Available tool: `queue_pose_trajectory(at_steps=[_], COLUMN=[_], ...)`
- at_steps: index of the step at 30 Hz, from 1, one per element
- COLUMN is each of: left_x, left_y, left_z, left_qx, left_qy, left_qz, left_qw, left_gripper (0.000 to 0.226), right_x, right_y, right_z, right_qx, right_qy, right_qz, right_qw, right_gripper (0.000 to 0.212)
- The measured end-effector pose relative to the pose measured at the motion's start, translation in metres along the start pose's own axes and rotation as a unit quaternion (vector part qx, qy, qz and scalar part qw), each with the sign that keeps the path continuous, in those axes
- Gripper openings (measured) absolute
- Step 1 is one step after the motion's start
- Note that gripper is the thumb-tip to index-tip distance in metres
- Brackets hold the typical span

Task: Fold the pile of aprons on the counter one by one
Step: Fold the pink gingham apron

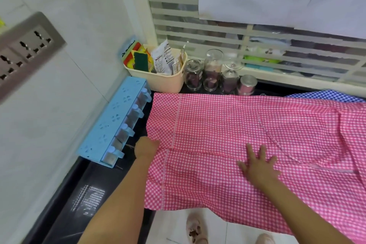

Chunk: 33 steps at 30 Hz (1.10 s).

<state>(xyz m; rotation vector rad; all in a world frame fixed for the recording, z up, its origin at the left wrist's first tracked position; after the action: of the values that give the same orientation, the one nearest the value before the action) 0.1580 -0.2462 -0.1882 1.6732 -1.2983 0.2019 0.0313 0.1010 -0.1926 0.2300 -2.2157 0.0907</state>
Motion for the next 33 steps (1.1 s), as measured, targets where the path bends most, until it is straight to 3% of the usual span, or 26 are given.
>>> queue_pose_trajectory(at_steps=[4,7,10,13,16,18,20,21,22,23,26,28,29,30,33], left_x=[0.002,0.008,0.008,-0.012,-0.047,-0.069,-0.088,-0.096,-0.108,-0.116,-0.128,-0.134,-0.133,-0.132,-0.131], left_y=[0.006,0.018,0.055,0.09,0.108,0.118,0.127,0.129,0.129,0.129,0.122,0.11,0.103,0.101,0.107], left_z=[-0.005,-0.012,-0.037,-0.075,-0.102,-0.119,-0.136,-0.145,-0.148,-0.151,-0.162,-0.159,-0.159,-0.16,-0.164], left_qx=[-0.044,-0.08,-0.16,-0.226,-0.234,-0.267,-0.278,-0.264,-0.254,-0.242,-0.195,-0.123,-0.074,-0.067,-0.175], left_qy=[-0.048,-0.088,-0.09,-0.11,-0.163,-0.18,-0.184,-0.193,-0.211,-0.253,-0.385,-0.436,-0.445,-0.43,-0.444], left_qz=[-0.006,0.049,0.113,0.094,0.033,0.03,0.033,0.046,0.058,0.072,0.07,0.008,-0.029,-0.029,0.011], left_qw=[0.998,0.992,0.976,0.963,0.958,0.946,0.942,0.944,0.942,0.934,0.899,0.891,0.892,0.9,0.879], left_gripper=[0.035,0.037,0.029,0.026,0.047,0.045,0.041,0.044,0.044,0.042,0.039,0.043,0.045,0.046,0.052], right_x=[0.0,-0.001,0.0,0.005,0.03,0.05,0.062,0.064,0.066,0.069,0.069,0.065,0.063,0.06,0.059], right_y=[0.0,0.003,0.004,0.005,-0.002,-0.014,-0.033,-0.044,-0.051,-0.056,-0.049,-0.039,-0.036,-0.033,-0.026], right_z=[0.0,0.001,0.0,0.0,-0.006,-0.018,-0.036,-0.041,-0.042,-0.042,-0.025,-0.014,-0.009,-0.005,-0.002], right_qx=[0.005,0.009,0.013,0.013,0.07,0.114,0.15,0.166,0.18,0.184,0.122,0.094,0.094,0.099,0.109], right_qy=[-0.006,-0.007,-0.009,-0.028,0.01,-0.006,-0.122,-0.168,-0.187,-0.186,-0.098,-0.059,-0.053,-0.051,-0.014], right_qz=[-0.002,0.0,0.007,0.023,0.149,0.382,0.581,0.61,0.615,0.616,0.587,0.568,0.558,0.536,0.453], right_qw=[1.0,1.0,1.0,0.999,0.986,0.917,0.79,0.756,0.745,0.743,0.794,0.816,0.823,0.837,0.885], right_gripper=[0.076,0.076,0.077,0.077,0.067,0.057,0.051,0.046,0.044,0.042,0.027,0.01,0.013,0.02,0.022])
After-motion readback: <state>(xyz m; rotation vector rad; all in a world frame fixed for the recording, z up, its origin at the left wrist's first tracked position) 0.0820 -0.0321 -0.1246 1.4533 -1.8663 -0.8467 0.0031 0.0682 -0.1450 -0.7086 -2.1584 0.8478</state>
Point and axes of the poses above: each hand's wrist, its own z-axis towards the middle knuckle, its own x-axis out of the back of the hand, y = z × x, the point moved 5 cm from there along z, towards the middle knuckle, and after that the axes turned 7 degrees about -z, right-handed, at the moved point
